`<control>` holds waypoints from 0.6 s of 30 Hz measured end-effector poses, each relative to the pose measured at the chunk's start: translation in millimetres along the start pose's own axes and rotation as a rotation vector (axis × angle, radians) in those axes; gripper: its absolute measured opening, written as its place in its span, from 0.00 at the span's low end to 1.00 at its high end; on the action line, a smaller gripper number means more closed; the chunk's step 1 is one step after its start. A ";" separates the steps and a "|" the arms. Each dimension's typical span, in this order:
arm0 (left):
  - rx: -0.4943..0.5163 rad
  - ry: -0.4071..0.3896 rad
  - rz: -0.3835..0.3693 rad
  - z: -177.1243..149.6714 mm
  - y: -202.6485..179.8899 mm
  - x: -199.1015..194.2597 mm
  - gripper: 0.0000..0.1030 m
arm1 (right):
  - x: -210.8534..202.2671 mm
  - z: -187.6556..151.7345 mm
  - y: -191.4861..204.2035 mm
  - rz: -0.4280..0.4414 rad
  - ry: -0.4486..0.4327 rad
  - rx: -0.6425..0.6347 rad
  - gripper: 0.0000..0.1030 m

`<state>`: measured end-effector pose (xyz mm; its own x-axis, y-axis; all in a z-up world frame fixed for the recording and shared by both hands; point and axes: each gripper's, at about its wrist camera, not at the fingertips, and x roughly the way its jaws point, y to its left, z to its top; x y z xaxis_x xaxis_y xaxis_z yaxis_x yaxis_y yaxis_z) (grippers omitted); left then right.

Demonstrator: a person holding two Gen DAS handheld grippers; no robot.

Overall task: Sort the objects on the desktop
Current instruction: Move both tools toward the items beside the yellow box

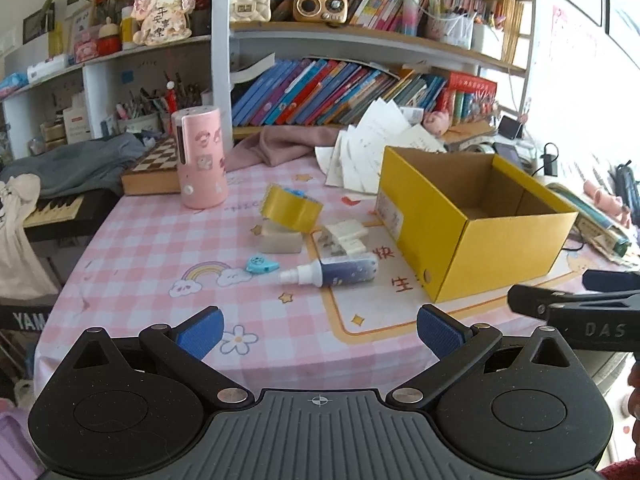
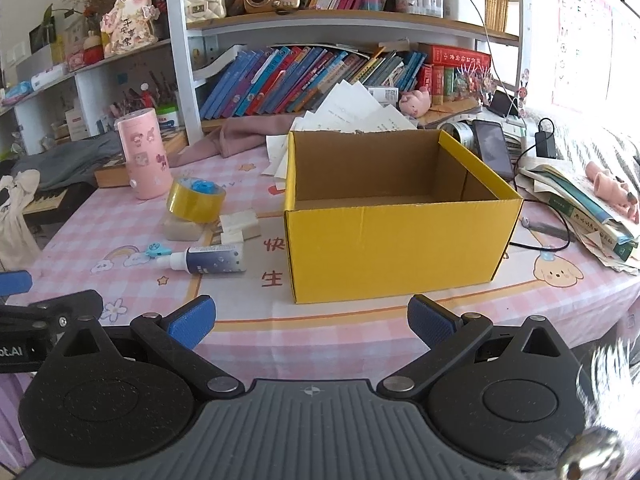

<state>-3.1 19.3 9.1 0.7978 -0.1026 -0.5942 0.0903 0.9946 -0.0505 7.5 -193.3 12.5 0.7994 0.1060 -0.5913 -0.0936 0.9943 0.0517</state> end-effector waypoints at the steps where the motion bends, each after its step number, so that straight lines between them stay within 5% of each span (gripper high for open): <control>1: -0.002 0.002 -0.003 -0.3 0.2 0.3 1.00 | -0.1 -0.2 1.4 0.003 0.002 -0.003 1.00; 10: 0.010 0.007 -0.056 -3.3 8.5 -3.2 1.00 | 1.8 -0.4 19.1 0.041 0.017 -0.038 1.00; 18: -0.058 0.039 -0.007 -6.1 32.8 -3.5 1.00 | 7.3 2.1 38.6 0.093 0.038 -0.079 0.93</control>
<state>-6.5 52.3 4.6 0.7732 -0.1099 -0.6245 0.0601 0.9931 -0.1004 10.9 -154.1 11.8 0.7620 0.1957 -0.6174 -0.2140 0.9758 0.0451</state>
